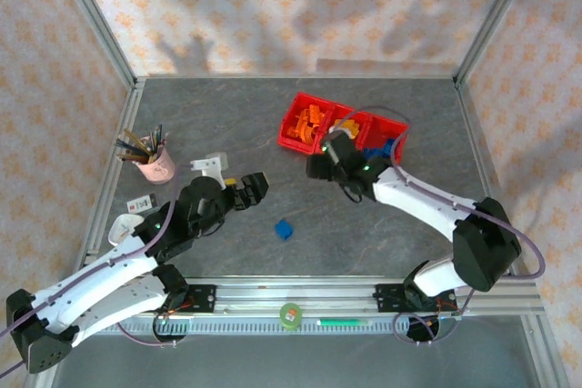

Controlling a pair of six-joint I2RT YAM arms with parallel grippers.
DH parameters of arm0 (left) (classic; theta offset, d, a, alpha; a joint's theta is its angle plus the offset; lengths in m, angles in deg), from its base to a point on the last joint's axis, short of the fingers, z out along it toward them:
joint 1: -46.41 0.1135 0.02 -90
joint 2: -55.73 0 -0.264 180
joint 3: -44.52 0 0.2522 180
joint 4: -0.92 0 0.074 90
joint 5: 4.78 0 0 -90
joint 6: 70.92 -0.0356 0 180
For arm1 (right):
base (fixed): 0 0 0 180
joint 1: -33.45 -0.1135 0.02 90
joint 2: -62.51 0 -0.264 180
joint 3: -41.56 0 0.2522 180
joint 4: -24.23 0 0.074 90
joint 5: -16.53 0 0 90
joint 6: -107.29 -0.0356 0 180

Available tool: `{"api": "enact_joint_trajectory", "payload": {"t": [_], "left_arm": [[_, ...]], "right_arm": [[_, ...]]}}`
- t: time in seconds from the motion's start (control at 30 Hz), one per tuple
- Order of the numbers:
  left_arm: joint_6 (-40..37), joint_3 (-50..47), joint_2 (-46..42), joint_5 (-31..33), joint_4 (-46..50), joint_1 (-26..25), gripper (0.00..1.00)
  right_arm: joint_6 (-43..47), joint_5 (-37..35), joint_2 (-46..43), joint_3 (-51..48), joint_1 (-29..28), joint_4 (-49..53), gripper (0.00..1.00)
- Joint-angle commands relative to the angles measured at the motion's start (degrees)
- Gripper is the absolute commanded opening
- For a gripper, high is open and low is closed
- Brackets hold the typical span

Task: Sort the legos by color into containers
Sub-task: Pick up the lego from the bottom-center of the table.

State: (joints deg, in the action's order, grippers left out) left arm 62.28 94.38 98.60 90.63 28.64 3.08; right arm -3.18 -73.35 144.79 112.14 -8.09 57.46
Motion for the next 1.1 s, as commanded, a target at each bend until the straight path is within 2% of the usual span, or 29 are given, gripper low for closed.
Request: {"api": "enact_joint_trajectory", "payload": {"t": [0.0, 0.3, 0.47, 0.8, 1.07], "left_arm": [[0.7, -1.1, -2.7, 2.0, 5.8, 0.5, 0.99], [3.2, -2.7, -9.2, 5.9, 14.2, 0.5, 0.99], [4.5, -4.4, -12.6, 7.2, 15.9, 0.6, 0.99], [5.7, -6.3, -14.3, 7.1, 15.5, 0.7, 0.99], [5.6, -6.6, -14.0, 6.8, 14.8, 0.7, 0.99]], "right_arm": [[-2.0, -0.9, -0.8, -1.1, -5.8, 3.7, 0.79], [-5.2, -4.6, 5.3, -2.5, -22.6, 1.5, 0.84], [-6.5, -4.5, 10.8, -2.4, -25.1, 0.2, 0.84], [-4.2, -8.4, 18.6, 0.9, -25.5, -1.4, 0.66], [-4.4, -8.5, 19.8, 1.3, -25.4, -3.1, 0.43]]}}
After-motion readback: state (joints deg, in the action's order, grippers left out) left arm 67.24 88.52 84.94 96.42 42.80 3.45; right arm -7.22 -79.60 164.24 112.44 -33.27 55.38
